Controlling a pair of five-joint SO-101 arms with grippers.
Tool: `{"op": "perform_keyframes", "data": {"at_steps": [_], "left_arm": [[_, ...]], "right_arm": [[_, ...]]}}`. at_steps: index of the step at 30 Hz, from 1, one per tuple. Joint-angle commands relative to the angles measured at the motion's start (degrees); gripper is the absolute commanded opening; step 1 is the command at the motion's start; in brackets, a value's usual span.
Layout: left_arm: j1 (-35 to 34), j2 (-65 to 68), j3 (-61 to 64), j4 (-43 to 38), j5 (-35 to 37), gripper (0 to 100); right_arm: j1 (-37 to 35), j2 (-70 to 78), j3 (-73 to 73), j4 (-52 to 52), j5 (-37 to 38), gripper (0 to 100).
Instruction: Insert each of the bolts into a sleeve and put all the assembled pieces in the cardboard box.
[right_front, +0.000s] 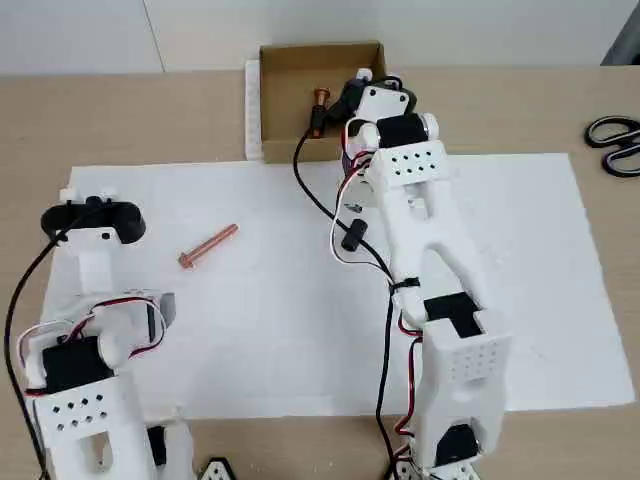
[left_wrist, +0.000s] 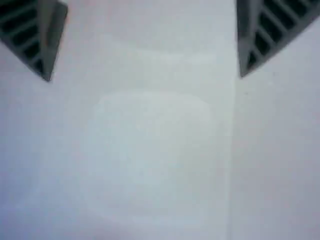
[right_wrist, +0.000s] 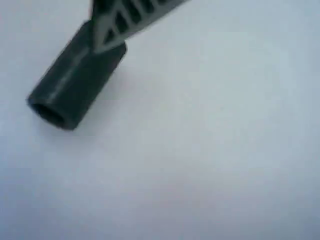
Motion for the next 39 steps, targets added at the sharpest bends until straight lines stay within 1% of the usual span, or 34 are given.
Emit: {"op": "perform_keyframes", "data": {"at_steps": [1,5,8,11,14,15,21,31,39], "left_arm": [[0.00,-0.62,-0.13,-1.41,-0.18,23],[0.00,-0.62,-0.40,-1.32,-0.09,23],[0.00,-0.62,-0.48,-1.23,-0.09,23],[0.00,-0.62,-0.48,-1.23,-0.09,23],[0.00,-0.62,-0.48,-1.23,-0.09,23],[0.00,-0.62,-0.48,-1.23,-0.09,23],[0.00,-0.62,-0.48,-1.23,0.00,23],[0.00,-0.62,-0.48,-1.23,0.00,23],[0.00,-0.62,-0.48,-1.23,0.00,23]], "right_arm": [[-0.92,-0.22,-0.09,-1.54,-1.67,15.8],[-1.45,-0.04,0.18,-4.26,-10.90,15.7],[-1.71,1.27,0.26,-5.76,-13.63,15.7],[-1.71,4.88,0.18,-6.11,-13.80,14.8],[-1.80,8.75,-0.09,-6.55,-13.80,9.4],[-1.80,9.71,-0.09,-7.16,-13.80,9.0],[-2.86,12.26,-0.09,-8.57,-13.80,9.9],[-3.03,17.19,-0.09,-8.13,-13.80,9.8],[-4.09,17.36,-0.09,-7.96,-13.71,9.9]]}}
